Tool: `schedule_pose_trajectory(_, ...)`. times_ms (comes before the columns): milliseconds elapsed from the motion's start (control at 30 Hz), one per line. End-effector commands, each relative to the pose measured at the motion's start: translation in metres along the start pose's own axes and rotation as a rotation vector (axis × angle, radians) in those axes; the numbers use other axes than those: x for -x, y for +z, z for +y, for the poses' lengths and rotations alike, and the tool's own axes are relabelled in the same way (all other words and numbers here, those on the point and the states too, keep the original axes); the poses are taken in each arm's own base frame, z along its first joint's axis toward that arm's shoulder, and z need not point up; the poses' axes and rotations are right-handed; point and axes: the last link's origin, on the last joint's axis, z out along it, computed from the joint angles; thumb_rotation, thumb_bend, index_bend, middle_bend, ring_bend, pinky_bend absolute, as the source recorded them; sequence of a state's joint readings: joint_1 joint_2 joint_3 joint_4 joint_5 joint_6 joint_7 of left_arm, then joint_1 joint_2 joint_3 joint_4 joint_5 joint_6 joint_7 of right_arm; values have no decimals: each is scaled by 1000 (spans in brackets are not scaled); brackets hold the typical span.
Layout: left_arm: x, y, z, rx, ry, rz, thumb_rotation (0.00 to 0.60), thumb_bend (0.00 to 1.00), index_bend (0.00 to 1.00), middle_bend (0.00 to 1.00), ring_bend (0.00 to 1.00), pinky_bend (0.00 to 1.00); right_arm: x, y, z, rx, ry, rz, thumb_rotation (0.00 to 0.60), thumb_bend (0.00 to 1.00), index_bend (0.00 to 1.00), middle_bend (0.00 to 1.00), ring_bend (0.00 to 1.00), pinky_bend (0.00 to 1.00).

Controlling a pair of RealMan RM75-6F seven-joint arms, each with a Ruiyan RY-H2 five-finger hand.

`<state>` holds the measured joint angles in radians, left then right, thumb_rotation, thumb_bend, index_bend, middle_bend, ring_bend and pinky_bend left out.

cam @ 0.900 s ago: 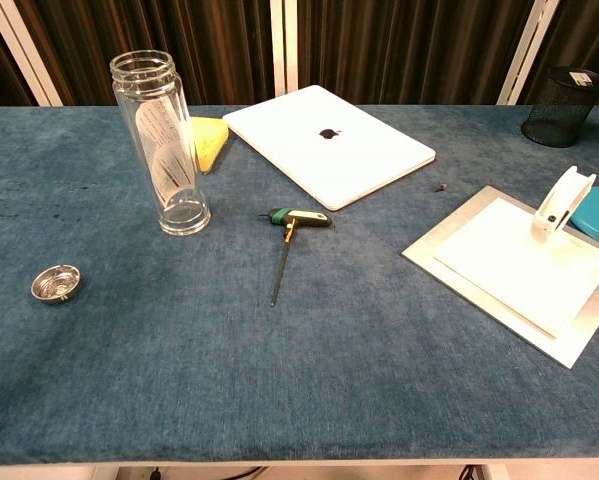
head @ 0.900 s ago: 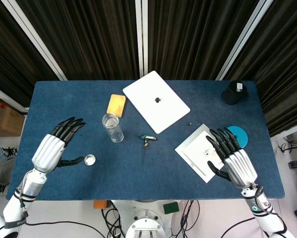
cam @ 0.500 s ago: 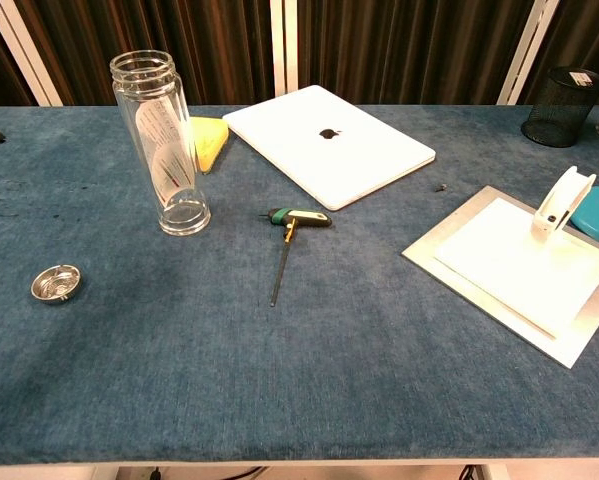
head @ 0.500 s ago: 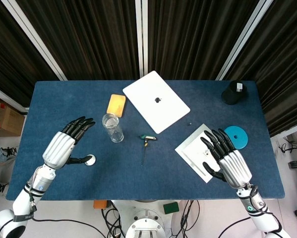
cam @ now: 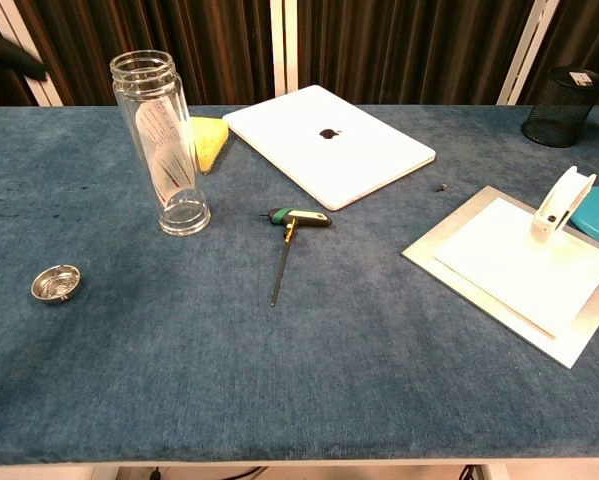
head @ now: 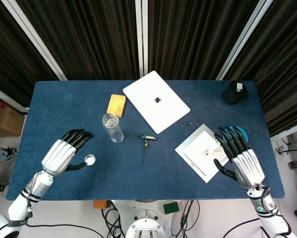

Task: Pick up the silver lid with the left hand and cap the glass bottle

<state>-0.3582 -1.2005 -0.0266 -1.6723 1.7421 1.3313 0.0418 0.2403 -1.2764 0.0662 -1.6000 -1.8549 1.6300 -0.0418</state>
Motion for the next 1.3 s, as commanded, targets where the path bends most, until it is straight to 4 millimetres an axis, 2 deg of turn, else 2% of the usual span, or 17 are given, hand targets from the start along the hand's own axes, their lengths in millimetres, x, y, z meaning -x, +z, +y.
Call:
schedule_pose_trajectory(33,10,-11,-4,48,41,12,600,184,324,316,248,343,-9,-6,14,46,-37,15,600,327,0,0,0,19)
schedule_pose_trajectory(100,20,-15,-6,78,68,-22,600,199,357,352,279,390,-15,-11,24,81,-57,21,600,327,0,0,0,19)
schedule_pose_trajectory(233,43,-17,-10,104,106,-97,600,220,382,373,300,417,-22,-20,36,133,-75,31,600,328,0,0,0,19)
schedule_pose_trajectory(467,80,-7,-28,93,171,-179,600,250,406,380,305,427,-23,-28,41,145,-100,16,600,328,0,0,0,19)
schedule_pose_trajectory(600,94,-1,-40,68,183,-221,600,251,407,380,304,437,-23,-29,43,151,-100,15,600,327,0,0,0,19)
schedule_pose_trajectory(833,103,4,-49,61,200,-246,600,261,413,376,302,436,-18,-30,46,167,-99,4,600,327,0,0,0,21)
schedule_pose_trajectory(1300,104,17,-44,95,196,-231,600,310,421,368,299,430,-13,-31,46,178,-98,-14,600,327,0,0,0,30)
